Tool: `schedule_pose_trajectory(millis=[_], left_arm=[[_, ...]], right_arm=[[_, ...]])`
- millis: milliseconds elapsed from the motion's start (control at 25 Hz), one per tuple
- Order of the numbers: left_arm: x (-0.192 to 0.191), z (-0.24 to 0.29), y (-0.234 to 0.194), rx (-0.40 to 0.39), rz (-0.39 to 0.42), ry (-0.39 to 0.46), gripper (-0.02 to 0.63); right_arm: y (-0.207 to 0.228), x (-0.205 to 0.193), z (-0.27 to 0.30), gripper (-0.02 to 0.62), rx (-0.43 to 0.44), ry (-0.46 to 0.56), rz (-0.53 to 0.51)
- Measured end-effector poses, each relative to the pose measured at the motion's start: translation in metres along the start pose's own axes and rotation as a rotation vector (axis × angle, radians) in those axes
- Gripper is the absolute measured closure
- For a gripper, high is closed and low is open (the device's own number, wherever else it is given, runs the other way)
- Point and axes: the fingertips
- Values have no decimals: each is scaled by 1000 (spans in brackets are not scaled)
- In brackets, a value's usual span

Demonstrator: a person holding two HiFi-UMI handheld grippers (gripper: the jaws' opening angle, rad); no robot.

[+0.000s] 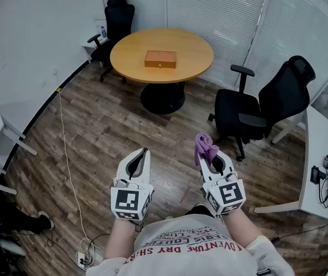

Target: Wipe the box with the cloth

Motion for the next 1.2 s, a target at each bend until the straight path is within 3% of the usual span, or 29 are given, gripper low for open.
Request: schedule_pose_trajectory(millis=[720, 1200], left_arm=[[-22, -13, -32, -3, -49, -19, 597], [-34, 31, -78, 34, -65, -28, 597]], right_arm=[[-13, -15, 17, 522, -36, -35, 30], [3, -37, 93, 522, 17, -78, 63]])
Point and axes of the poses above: the fingertips, and each gripper's own axes: z forward along the fingers, y to its right, x out of its top, and after that the axes turned 2 degrees about -x, right-handed
